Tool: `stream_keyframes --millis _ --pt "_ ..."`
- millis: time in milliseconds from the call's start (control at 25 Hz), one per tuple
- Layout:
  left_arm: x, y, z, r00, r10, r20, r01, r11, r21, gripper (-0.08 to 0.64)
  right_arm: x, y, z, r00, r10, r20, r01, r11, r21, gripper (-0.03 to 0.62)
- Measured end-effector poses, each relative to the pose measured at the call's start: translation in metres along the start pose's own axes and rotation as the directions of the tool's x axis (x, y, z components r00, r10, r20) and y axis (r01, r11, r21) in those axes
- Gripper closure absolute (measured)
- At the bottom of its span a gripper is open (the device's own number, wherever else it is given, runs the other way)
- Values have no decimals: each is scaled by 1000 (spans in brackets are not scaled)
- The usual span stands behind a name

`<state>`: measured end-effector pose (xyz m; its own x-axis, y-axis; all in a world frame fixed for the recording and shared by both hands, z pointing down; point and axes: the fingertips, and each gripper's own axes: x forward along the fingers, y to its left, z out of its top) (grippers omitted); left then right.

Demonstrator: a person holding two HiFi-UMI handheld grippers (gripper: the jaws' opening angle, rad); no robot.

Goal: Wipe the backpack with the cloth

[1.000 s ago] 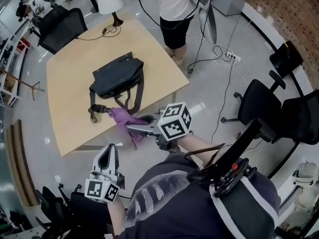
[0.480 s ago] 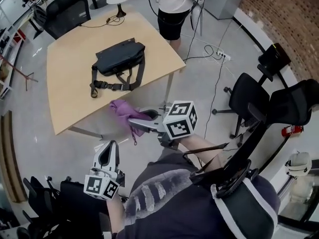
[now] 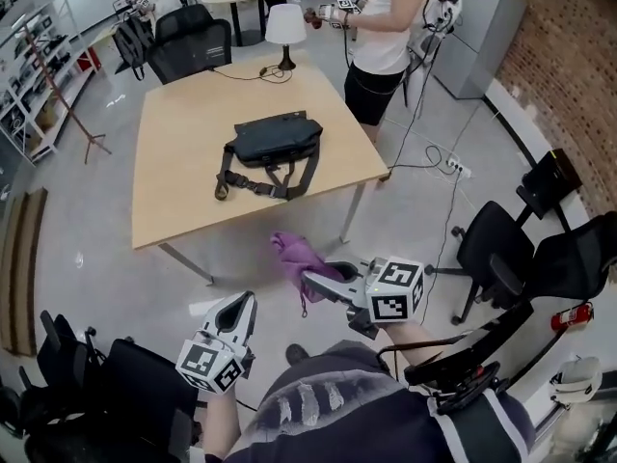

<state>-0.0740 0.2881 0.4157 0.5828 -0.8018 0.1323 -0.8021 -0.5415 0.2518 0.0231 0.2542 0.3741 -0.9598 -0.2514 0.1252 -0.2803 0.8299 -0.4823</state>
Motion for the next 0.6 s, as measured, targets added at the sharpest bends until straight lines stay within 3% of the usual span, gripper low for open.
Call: stream_keyframes --millis 280,480,600 --pt "11 -68 -11 1000 -1 -27 2 999 32 549 -91 23 -11 997 -49 55 54 995 -81 560" --pt "41 -166 -28 996 -82 -33 84 995 51 549 -182 29 -40 994 -90 67 95 993 -75 561" --pt "43 -218 -30 997 -82 -3 82 994 73 549 -225 38 -47 994 -74 83 82 992 -98 561"
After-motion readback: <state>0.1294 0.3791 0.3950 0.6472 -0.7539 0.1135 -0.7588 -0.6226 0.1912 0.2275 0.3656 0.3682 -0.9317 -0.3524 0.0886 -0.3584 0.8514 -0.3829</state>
